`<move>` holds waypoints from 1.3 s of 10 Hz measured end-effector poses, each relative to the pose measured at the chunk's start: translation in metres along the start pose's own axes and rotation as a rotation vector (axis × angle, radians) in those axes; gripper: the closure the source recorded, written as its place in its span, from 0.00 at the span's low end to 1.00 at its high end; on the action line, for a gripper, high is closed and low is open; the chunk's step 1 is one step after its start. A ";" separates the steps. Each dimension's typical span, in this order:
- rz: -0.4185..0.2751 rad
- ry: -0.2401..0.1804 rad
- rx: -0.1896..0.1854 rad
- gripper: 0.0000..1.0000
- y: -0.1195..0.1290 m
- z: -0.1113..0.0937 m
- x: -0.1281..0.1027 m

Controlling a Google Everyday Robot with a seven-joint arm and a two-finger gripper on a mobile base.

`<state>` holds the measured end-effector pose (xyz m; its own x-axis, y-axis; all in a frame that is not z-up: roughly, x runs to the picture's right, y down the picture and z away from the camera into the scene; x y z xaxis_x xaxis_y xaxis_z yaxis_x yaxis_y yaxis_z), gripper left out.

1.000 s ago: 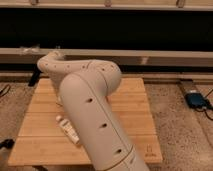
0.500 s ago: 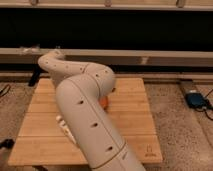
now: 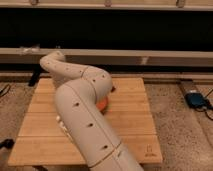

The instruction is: Place the white sponge in the ceramic cup

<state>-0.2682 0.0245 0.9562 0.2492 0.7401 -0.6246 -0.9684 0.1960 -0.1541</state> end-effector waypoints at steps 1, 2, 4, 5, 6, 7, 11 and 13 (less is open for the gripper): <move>0.006 0.007 0.003 0.35 0.001 0.004 0.000; 0.016 0.016 0.006 0.35 -0.001 0.008 -0.001; 0.032 0.033 0.010 0.35 -0.004 0.015 -0.002; 0.036 0.039 0.010 0.35 -0.004 0.017 -0.002; 0.042 0.045 0.010 0.35 -0.005 0.017 -0.003; 0.049 0.050 0.010 0.35 -0.008 0.016 -0.003; 0.076 0.083 0.010 0.35 -0.017 0.018 0.004; 0.083 0.104 0.016 0.35 -0.019 0.022 0.010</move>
<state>-0.2474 0.0423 0.9701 0.1656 0.6836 -0.7108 -0.9851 0.1483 -0.0869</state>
